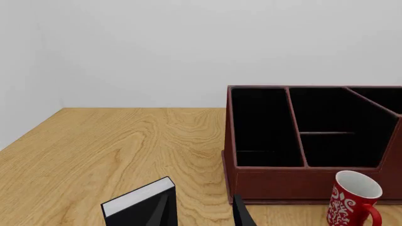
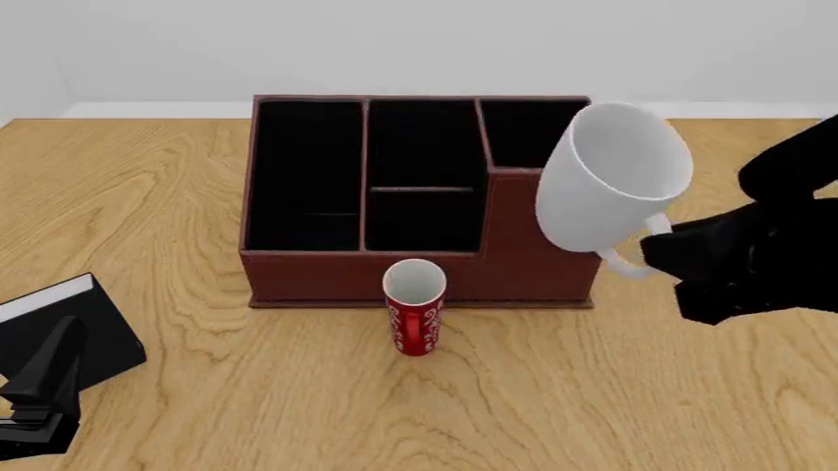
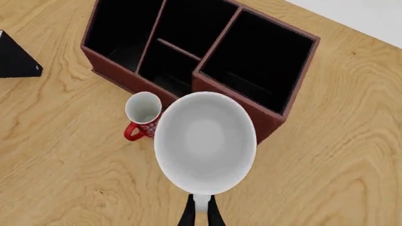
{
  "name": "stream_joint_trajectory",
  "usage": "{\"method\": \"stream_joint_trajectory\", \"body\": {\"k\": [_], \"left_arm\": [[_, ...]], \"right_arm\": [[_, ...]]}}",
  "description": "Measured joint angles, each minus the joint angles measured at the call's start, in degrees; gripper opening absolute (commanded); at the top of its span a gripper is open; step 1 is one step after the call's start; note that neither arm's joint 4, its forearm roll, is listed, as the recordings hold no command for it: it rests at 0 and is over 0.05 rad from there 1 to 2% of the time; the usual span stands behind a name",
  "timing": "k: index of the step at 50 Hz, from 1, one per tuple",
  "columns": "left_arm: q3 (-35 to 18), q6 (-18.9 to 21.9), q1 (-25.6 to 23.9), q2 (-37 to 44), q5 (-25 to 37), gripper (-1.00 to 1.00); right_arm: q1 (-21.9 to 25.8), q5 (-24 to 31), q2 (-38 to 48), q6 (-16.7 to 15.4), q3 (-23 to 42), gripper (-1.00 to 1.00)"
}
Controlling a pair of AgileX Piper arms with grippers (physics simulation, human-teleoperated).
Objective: Pick up the white mug and place it to the right of the caddy.
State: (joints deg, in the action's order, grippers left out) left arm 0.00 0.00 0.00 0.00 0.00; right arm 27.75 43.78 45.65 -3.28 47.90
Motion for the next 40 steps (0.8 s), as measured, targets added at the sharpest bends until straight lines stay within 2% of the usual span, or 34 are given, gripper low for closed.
{"method": "stream_joint_trajectory", "body": {"k": [13, 28, 40], "left_arm": [[0.00, 0.00, 0.00, 0.00, 0.00, 1.00], [0.00, 0.00, 0.00, 0.00, 0.00, 1.00], [0.00, 0.00, 0.00, 0.00, 0.00, 1.00]], "right_arm": [[-7.82, 5.48, -9.00, -0.02, -3.56, -1.00], [-15.79, 12.45, -16.88, -0.25, -3.28, -1.00], [-21.61, 15.24, -19.58, -0.49, -2.72, -1.00]]}}
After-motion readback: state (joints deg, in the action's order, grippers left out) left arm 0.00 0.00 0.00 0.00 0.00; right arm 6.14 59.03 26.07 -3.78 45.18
